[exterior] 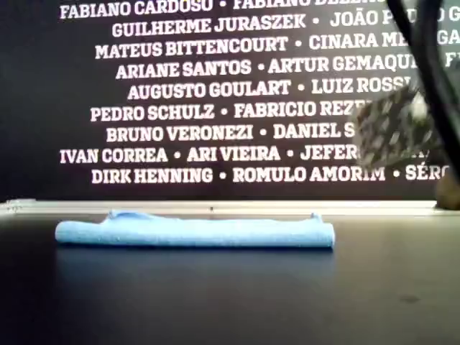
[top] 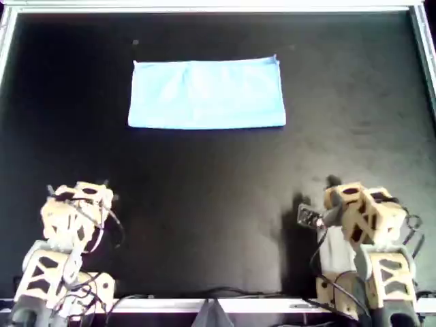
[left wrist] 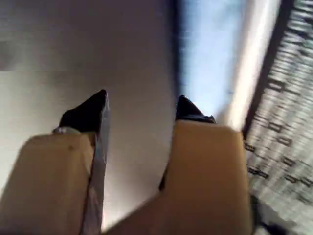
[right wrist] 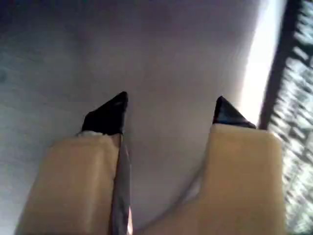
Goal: Fold a cloth
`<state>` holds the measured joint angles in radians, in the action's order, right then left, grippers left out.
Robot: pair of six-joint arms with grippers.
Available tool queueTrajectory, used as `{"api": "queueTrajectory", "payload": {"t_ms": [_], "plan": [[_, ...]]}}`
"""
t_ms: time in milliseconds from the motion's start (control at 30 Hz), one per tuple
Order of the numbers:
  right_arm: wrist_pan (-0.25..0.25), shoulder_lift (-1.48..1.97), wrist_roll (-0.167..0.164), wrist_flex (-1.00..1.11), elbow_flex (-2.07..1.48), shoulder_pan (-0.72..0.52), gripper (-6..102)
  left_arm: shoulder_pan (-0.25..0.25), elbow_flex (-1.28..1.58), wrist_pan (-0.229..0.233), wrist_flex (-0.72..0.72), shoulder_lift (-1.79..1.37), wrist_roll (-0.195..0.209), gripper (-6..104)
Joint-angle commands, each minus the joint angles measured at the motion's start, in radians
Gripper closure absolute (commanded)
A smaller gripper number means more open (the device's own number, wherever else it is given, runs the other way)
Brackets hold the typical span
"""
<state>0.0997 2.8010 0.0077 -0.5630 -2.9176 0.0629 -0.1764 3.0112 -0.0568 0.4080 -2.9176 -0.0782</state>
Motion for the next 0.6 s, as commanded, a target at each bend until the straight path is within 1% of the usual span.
{"api": "queueTrajectory", "payload": {"t_ms": [0, 100, 167, 267, 333, 433, 500, 567], "plan": [[0.006, -0.207, 0.023, 0.049, 0.227, 0.017, 27, -0.066, -0.178, -0.006, -0.008, 0.118, 0.005, 50], [0.008, -0.466, 0.064, 0.049, 0.426, 0.054, 27, -0.104, -0.336, -0.006, -0.011, 0.333, 0.006, 49], [0.008, -0.661, 0.086, 0.049, 0.555, 0.097, 27, -0.112, -0.426, -0.006, -0.034, 0.511, 0.008, 49], [0.008, -0.913, 0.12, 0.058, 0.724, 0.155, 26, -0.114, -0.537, -0.006, -0.13, 0.735, 0.008, 49], [0.006, -1.042, 0.126, 0.094, 0.802, 0.181, 25, -0.114, -0.574, -0.006, -0.222, 0.822, 0.008, 48], [0.006, -1.183, 0.126, 0.158, 0.891, 0.193, 17, -0.114, -0.592, -0.006, -0.337, 0.89, 0.006, 40], [0.006, -1.264, 0.126, 0.184, 0.942, 0.193, 11, -0.114, -0.594, -0.006, -0.377, 0.907, 0.005, 34], [0.006, -1.318, 0.127, 0.189, 0.977, 0.193, 7, -0.114, -0.592, -0.005, -0.388, 0.908, 0.003, 30]]}}
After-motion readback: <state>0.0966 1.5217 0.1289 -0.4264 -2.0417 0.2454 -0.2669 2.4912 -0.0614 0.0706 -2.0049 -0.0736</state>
